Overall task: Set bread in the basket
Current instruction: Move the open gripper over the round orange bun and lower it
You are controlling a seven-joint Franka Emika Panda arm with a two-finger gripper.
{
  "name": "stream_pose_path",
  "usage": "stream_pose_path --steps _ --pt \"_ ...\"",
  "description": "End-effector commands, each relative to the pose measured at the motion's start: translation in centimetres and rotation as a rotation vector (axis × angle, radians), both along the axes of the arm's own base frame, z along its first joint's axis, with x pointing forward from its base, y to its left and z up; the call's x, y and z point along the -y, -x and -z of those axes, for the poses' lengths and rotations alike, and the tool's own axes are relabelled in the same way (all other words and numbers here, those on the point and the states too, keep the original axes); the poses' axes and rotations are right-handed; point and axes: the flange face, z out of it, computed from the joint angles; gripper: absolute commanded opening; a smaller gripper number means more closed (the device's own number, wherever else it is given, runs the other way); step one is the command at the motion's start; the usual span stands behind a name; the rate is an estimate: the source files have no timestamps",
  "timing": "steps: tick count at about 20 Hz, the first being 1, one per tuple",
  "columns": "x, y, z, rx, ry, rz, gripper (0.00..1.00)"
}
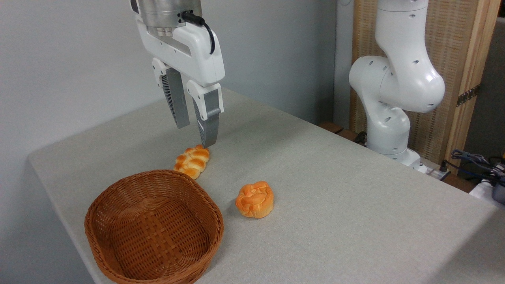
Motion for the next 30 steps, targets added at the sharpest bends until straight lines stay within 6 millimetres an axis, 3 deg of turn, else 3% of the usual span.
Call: stream_pose_path --steps 1,9,12,16,18,24,30 --pt "-0.3 0.9 -0.8 -0.007 0.01 -0.012 1.0" --pt "-0.3 1.1 0.0 -0.024 0.007 -0.012 1.0" --pt "-0.5 2.1 0.9 0.022 0.007 -0.015 1.0" --pt "-1.5 5.1 4.6 0.048 0.0 0.088 1.0" --pt "-3.4 6.4 7.0 0.024 -0.033 0.138 1.0" --pt "-3.8 7.0 14.2 0.011 -0.045 0.191 1.0" --pt "-3.0 7.6 17.3 -0.011 -0.032 0.195 1.0"
